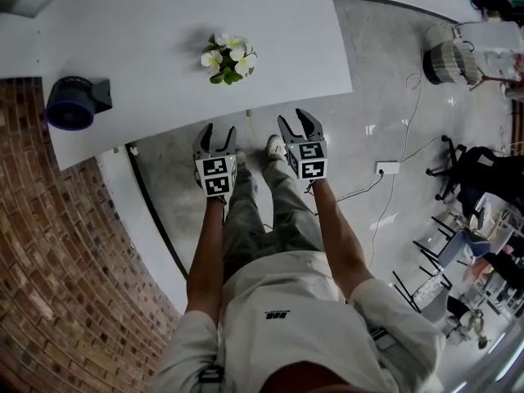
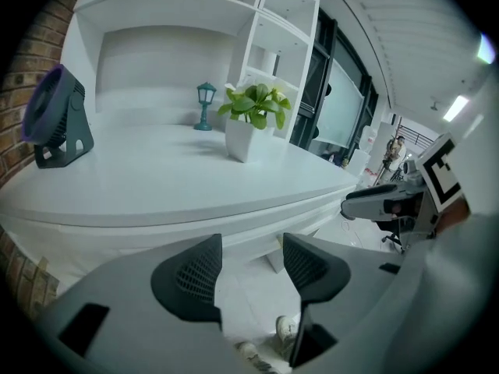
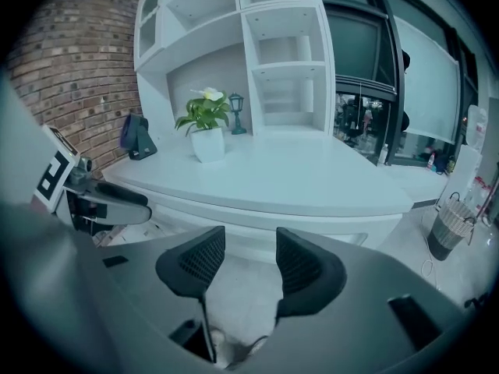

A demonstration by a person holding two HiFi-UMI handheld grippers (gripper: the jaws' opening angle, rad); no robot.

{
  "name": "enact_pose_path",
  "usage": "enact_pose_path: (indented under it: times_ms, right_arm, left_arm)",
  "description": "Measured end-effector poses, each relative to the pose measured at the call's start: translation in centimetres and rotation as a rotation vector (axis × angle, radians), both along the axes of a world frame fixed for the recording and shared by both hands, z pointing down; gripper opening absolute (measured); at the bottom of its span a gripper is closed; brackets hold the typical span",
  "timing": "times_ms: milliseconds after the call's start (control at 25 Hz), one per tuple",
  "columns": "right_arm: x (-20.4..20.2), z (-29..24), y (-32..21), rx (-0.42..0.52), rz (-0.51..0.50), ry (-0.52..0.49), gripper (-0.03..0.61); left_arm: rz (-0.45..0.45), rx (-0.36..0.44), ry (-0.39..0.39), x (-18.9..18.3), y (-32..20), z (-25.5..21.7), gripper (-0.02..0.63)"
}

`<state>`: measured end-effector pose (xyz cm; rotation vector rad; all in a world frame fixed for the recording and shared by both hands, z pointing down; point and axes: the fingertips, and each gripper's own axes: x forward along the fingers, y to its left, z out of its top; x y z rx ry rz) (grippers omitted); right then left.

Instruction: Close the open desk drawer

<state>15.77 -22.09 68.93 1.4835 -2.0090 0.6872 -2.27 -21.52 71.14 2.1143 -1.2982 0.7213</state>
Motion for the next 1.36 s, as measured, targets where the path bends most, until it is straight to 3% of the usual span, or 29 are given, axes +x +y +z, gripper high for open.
enact_pose_path:
  times_ms: [600,1360]
  right_arm:
    - [0.9,-7.7,6.4,0.124,0.087,0.036,0.204]
    - [0.7,-12.2,7.9,0.202,0.120,0.007,0.204]
  left_arm:
    - [0.086,0.102,0.073,1.9,4.5,-6.7,0.259]
    - [0.132,0.184,0.094,3.1,5.6,-11.1,0.258]
